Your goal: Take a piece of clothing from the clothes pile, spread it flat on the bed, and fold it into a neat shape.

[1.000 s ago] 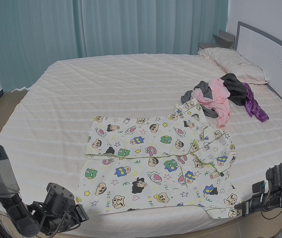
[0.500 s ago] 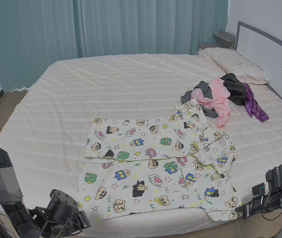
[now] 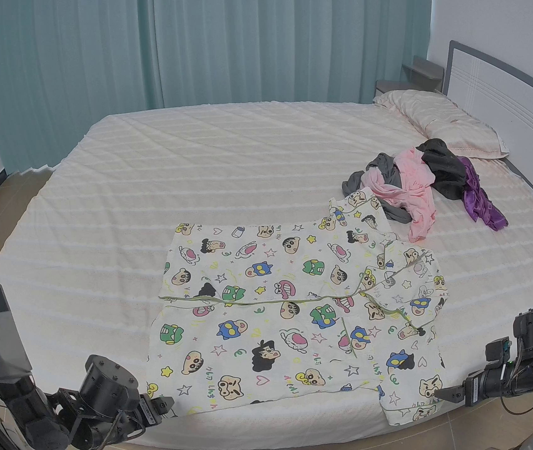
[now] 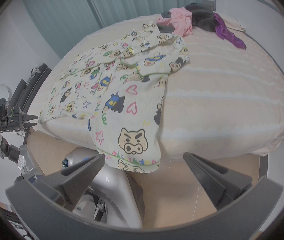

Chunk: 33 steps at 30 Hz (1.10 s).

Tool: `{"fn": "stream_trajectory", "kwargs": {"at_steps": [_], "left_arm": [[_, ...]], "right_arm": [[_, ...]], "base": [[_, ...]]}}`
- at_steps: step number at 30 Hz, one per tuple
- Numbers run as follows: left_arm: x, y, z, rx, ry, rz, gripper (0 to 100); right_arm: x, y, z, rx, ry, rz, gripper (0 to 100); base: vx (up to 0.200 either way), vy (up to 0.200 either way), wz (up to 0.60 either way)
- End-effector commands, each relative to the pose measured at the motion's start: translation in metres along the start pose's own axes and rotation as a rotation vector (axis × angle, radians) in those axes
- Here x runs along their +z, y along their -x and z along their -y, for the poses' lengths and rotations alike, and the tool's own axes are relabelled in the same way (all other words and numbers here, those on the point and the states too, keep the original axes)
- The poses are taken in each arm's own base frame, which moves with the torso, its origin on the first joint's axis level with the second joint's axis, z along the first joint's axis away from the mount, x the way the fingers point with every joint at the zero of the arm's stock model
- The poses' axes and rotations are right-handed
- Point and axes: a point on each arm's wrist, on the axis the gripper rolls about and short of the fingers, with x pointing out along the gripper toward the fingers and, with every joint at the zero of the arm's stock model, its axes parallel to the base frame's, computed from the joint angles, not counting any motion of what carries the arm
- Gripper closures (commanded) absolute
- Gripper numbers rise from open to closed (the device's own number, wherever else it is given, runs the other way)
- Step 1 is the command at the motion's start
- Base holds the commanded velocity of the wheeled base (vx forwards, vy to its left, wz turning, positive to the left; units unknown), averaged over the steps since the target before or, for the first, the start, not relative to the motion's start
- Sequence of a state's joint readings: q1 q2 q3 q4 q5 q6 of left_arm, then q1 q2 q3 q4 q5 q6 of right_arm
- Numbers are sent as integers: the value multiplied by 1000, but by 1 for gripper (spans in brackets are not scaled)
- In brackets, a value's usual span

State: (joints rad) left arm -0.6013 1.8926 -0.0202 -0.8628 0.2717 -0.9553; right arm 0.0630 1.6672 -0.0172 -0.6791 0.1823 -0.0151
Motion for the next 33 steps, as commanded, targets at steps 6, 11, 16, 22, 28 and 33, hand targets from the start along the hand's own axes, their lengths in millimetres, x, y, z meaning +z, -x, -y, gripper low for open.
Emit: {"fn": "stream_trajectory", "kwargs": {"at_steps": [6,11,16,22,28,33], "left_arm": [[53,9,9,-91,122,205,0],[87,-2,27,-170,169,199,0],[125,-22,32,-249,205,161,0],[140,-56,30,-223,120,123,0],[141,-75,33,-244,63,83,0],[144,-76,36,-271,58,76,0]], "right_arm": [[14,8,1,-1,-34,103,0],[14,7,0,5,-53,99,0],[14,6,0,7,-53,96,0],[13,6,-1,12,-49,93,0],[13,6,-1,10,-49,89,0],[12,4,-3,18,-41,79,0]], "base": [[0,0,0],[0,0,0],[0,0,0],[0,0,0],[0,0,0],[0,0,0]]}}
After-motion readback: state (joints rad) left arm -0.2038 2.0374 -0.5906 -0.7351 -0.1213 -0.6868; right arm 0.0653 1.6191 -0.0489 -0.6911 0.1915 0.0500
